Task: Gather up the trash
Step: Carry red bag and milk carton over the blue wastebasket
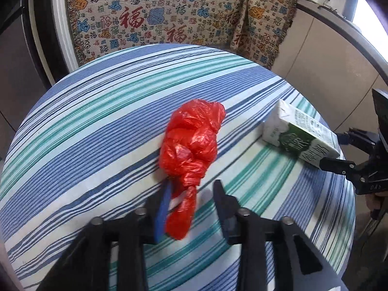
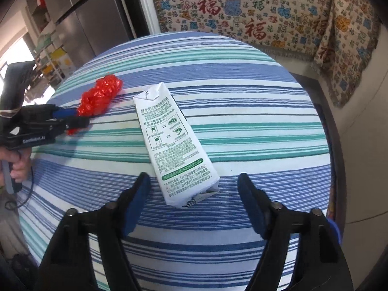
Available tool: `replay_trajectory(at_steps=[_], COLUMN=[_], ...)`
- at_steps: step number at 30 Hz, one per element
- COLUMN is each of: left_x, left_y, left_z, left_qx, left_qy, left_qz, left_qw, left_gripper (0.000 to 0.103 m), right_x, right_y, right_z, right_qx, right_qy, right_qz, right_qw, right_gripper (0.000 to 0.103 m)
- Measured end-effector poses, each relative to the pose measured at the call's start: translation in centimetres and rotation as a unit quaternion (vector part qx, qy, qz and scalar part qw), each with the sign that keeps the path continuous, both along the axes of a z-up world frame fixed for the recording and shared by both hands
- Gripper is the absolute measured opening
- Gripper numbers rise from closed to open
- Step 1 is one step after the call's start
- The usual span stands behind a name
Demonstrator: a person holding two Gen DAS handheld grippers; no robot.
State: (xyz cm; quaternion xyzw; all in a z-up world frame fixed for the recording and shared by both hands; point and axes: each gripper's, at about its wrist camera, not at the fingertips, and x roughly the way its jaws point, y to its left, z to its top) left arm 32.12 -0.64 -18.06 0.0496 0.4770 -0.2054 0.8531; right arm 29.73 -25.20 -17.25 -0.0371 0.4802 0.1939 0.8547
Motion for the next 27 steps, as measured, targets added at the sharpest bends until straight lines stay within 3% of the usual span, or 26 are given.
replay_trajectory(at_steps=[1, 2, 10, 13, 14, 16, 23, 27], left_x=[-0.2, -0.2, 2.7, 3.8, 3.9, 3.9, 2.0, -0.8], left_y=[-0.3, -0.7, -3.0, -2.5, -2.3, -2.2, -3.2, -6.1], left_z=[0.2, 0.4, 0.0, -0.4, -0.4, -0.1, 1.0, 2.7], left_qx=[0.005, 0.013, 0.071, 0.063, 0.06, 0.053, 0.027, 0.014], left_qy=[-0.008, -0.019, -0.025, -0.016, -0.018, -0.021, -0.023, -0.033], left_qz=[-0.007, -0.013, -0.037, -0.027, -0.025, -0.028, -0.016, -0.02], left_qw=[0.9999, 0.9997, 0.9964, 0.9975, 0.9977, 0.998, 0.9992, 0.9992], left_gripper=[0.068, 0.07, 0.07, 0.07, 0.066, 0.047, 0.044, 0.044], right_x=[0.2, 0.4, 3.3, 3.7, 3.6, 2.9, 0.0, -1.7], right_y=[0.3, 0.6, 4.2, 4.9, 4.8, 4.3, 0.6, -3.9], right_z=[0.4, 0.7, 1.8, 1.3, 1.5, 2.2, 4.4, 4.8], right_qx=[-0.007, -0.013, -0.069, -0.085, -0.086, -0.074, -0.018, 0.017], right_qy=[0.001, 0.002, 0.025, 0.038, 0.033, 0.025, 0.006, 0.003], right_qz=[0.011, 0.02, 0.076, 0.086, 0.076, 0.069, 0.012, -0.039], right_qw=[1.0, 1.0, 0.994, 0.992, 0.993, 0.995, 1.0, 0.999], right_gripper=[0.083, 0.083, 0.083, 0.046, 0.045, 0.044, 0.044, 0.044])
